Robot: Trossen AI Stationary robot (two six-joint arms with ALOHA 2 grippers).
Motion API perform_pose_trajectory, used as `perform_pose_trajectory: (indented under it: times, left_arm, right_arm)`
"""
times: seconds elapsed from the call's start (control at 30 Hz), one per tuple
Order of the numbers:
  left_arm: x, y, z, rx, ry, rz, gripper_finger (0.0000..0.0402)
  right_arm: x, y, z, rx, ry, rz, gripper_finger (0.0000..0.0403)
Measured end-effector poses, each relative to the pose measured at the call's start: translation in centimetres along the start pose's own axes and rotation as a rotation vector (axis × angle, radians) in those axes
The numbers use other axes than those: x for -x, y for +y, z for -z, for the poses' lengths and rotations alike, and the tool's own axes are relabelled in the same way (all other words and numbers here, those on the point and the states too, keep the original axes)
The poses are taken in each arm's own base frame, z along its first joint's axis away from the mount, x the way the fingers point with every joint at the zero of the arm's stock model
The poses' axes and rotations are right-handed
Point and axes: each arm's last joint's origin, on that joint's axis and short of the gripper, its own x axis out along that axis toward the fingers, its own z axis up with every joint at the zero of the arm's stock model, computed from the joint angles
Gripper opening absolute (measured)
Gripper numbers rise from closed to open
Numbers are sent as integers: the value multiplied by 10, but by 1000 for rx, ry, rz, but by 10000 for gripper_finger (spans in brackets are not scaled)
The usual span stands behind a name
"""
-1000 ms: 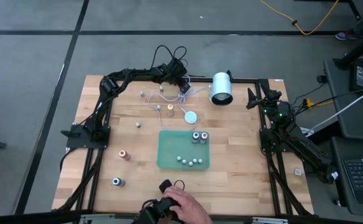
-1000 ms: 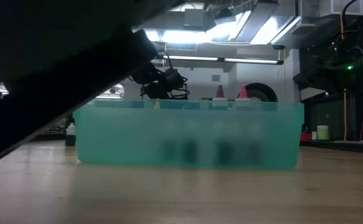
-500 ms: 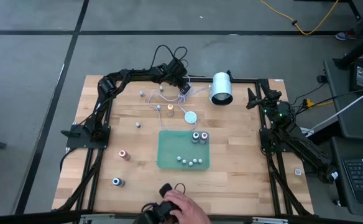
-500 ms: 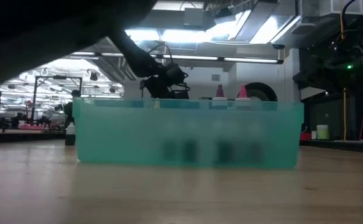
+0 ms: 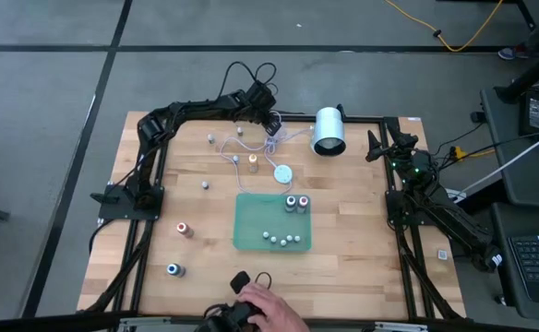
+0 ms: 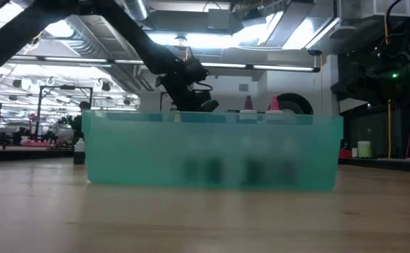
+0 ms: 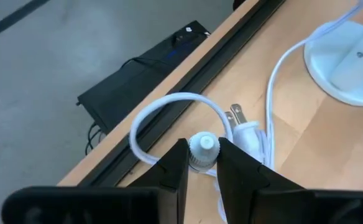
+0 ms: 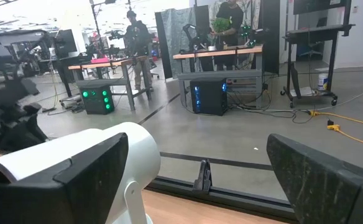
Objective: Pick & Place food coloring
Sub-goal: Put the top small blue food coloring bottle into the bin
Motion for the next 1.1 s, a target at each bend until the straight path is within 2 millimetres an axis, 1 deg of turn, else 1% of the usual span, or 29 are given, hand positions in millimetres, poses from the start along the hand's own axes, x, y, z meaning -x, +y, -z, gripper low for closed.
perform_pose_trajectory:
  times: [0.2,0.37,0.5,0.57,0.87,1.0,1.1]
  left_arm:
    - [28,-5,-7,-7,13,-3,61]
    - [66,-12,-18,-17,-6,2,61]
    - [99,-19,-22,-29,-11,3,61]
    - [117,-23,-20,-36,-28,12,61]
    - [197,-40,6,-44,-88,28,61]
    - [227,-51,23,-68,-70,30,61]
    - [245,-59,33,-79,-38,23,61]
  right_arm:
    - [0,0,0,0,0,0,384]
    - [0,0,0,0,0,0,384]
    - [0,0,0,0,0,0,384]
    - [0,0,0,0,0,0,384]
    - [0,0,0,0,0,0,384]
    - [0,0,0,0,1,0,384]
    - [0,0,0,0,0,0,384]
